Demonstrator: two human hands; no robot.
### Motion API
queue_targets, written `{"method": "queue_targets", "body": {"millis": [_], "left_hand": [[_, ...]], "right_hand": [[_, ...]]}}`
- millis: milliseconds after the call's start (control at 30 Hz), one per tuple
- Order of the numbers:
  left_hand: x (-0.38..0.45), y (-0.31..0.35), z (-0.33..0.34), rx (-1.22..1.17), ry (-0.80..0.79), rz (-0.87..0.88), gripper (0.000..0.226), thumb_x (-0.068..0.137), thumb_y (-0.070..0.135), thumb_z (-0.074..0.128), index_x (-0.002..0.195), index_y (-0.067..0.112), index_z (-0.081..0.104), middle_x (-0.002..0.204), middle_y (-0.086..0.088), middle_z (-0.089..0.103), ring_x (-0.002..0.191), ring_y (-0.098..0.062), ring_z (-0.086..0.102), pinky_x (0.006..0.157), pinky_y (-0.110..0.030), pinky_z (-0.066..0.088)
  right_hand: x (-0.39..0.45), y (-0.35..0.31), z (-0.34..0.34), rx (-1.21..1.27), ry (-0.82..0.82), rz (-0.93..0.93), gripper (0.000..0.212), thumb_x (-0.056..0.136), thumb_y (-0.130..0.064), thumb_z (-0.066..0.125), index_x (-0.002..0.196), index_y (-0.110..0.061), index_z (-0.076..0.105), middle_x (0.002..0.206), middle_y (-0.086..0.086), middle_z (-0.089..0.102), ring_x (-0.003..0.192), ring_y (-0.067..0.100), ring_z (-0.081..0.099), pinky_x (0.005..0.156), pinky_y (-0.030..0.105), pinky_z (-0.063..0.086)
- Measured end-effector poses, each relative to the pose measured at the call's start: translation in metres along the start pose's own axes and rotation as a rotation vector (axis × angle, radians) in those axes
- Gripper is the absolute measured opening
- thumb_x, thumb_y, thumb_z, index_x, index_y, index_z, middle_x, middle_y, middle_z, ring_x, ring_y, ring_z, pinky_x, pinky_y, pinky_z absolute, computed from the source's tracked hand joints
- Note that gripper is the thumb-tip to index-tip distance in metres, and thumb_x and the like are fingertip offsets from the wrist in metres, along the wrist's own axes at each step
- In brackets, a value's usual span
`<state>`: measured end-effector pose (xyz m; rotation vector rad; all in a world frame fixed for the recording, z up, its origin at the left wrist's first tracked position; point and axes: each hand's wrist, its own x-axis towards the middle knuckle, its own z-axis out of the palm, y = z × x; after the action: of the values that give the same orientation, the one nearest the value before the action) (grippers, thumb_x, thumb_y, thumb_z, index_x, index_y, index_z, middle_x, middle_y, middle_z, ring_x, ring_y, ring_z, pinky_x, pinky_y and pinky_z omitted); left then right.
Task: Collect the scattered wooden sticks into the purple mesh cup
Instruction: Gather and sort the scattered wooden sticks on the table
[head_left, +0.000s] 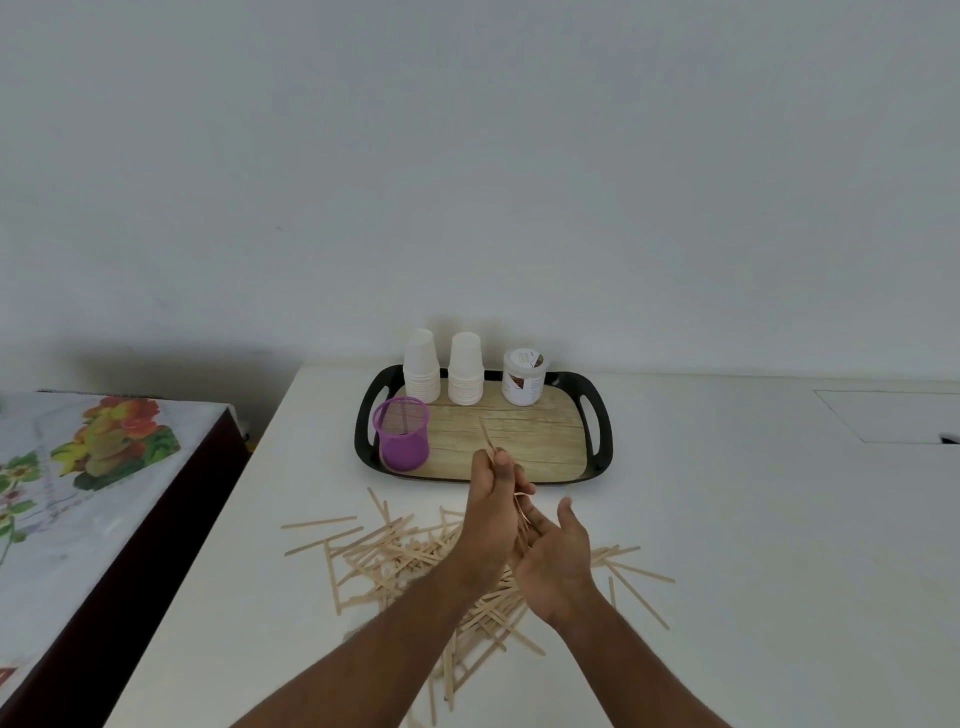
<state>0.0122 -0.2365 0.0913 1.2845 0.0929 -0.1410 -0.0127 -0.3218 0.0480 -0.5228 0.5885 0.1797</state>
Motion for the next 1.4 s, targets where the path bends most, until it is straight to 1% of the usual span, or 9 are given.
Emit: {"method": "queue_targets", "body": {"millis": [200, 367, 433, 600, 700, 900, 1033, 1133, 1400], "left_hand": [[-0.012, -0.004, 0.015, 0.065, -0.016, 0.113, 0.016, 0.109, 0.026, 0.047, 0.103, 0.033, 0.060, 0.080, 0.003, 0.060, 0.082, -0.010, 0.061, 0.087, -0.028, 0.057], [-0.014, 0.000, 0.010, 0.069, -0.065, 0.088, 0.018, 0.108, 0.016, 0.049, 0.107, 0.024, 0.065, 0.074, 0.001, 0.055, 0.076, -0.011, 0.059, 0.081, -0.024, 0.056], [-0.019, -0.001, 0.011, 0.120, -0.059, 0.084, 0.013, 0.106, 0.021, 0.052, 0.106, 0.014, 0.063, 0.078, 0.000, 0.059, 0.084, -0.017, 0.061, 0.082, -0.021, 0.055], [-0.026, -0.002, 0.007, 0.284, -0.082, 0.045, 0.048, 0.109, 0.033, 0.044, 0.142, -0.003, 0.042, 0.148, -0.034, 0.042, 0.144, -0.041, 0.039, 0.122, -0.052, 0.032], [-0.034, -0.001, 0.001, 0.265, -0.081, 0.068, 0.022, 0.111, 0.028, 0.040, 0.126, 0.025, 0.055, 0.126, -0.004, 0.066, 0.122, -0.004, 0.060, 0.109, -0.032, 0.044], [-0.034, -0.002, -0.012, 0.422, -0.119, 0.257, 0.029, 0.105, 0.044, 0.039, 0.106, 0.017, 0.050, 0.080, 0.019, 0.060, 0.069, 0.001, 0.054, 0.063, -0.022, 0.046], [-0.036, -0.008, -0.014, 0.434, -0.130, 0.324, 0.038, 0.108, 0.041, 0.034, 0.101, 0.006, 0.047, 0.079, 0.004, 0.055, 0.070, -0.012, 0.049, 0.064, -0.040, 0.045], [-0.035, -0.017, -0.020, 0.385, -0.136, 0.294, 0.035, 0.110, 0.024, 0.030, 0.111, -0.005, 0.050, 0.091, -0.014, 0.064, 0.087, -0.025, 0.061, 0.077, -0.037, 0.053], [-0.047, -0.028, -0.052, 0.616, -0.104, 0.149, 0.024, 0.110, 0.031, 0.036, 0.095, 0.015, 0.045, 0.079, 0.000, 0.047, 0.064, -0.011, 0.041, 0.054, -0.025, 0.038]], "right_hand": [[-0.007, -0.005, 0.020, 0.172, -0.176, 0.038, 0.071, 0.110, -0.052, 0.022, 0.132, 0.000, 0.064, 0.129, 0.022, 0.070, 0.119, 0.033, 0.067, 0.096, 0.044, 0.051], [-0.004, -0.008, 0.018, 0.158, -0.142, -0.004, 0.072, 0.111, -0.044, 0.027, 0.097, 0.001, 0.081, 0.110, 0.022, 0.076, 0.098, 0.031, 0.078, 0.088, 0.041, 0.052], [-0.003, -0.006, 0.019, 0.145, -0.136, 0.001, 0.069, 0.111, -0.046, 0.028, 0.109, 0.001, 0.078, 0.113, 0.021, 0.076, 0.102, 0.031, 0.077, 0.090, 0.041, 0.051], [-0.009, -0.001, 0.024, 0.136, -0.195, -0.007, 0.069, 0.109, -0.053, 0.027, 0.137, 0.000, 0.063, 0.139, 0.021, 0.065, 0.128, 0.034, 0.064, 0.108, 0.044, 0.046], [-0.019, -0.001, 0.024, -0.018, -0.164, -0.040, 0.071, 0.108, -0.057, 0.024, 0.138, -0.005, 0.062, 0.138, 0.021, 0.065, 0.129, 0.033, 0.063, 0.114, 0.046, 0.043], [-0.044, -0.021, 0.037, -0.668, -0.124, -0.558, 0.054, 0.104, -0.060, 0.039, 0.127, -0.020, 0.067, 0.126, -0.004, 0.073, 0.123, 0.019, 0.067, 0.106, 0.041, 0.050], [-0.052, -0.037, 0.037, -1.302, -0.361, -0.993, 0.044, 0.107, -0.044, 0.038, 0.146, -0.029, 0.053, 0.141, -0.017, 0.060, 0.129, 0.004, 0.058, 0.104, 0.020, 0.046], [-0.053, -0.035, 0.031, -1.754, -0.436, -1.107, 0.043, 0.109, -0.027, 0.040, 0.150, -0.019, 0.052, 0.154, -0.008, 0.052, 0.143, 0.003, 0.045, 0.117, 0.028, 0.040], [-0.039, -0.032, 0.000, -1.746, -0.290, -1.133, 0.041, 0.109, -0.037, 0.043, 0.143, -0.022, 0.059, 0.144, -0.007, 0.063, 0.133, 0.006, 0.057, 0.110, 0.029, 0.048]]}}
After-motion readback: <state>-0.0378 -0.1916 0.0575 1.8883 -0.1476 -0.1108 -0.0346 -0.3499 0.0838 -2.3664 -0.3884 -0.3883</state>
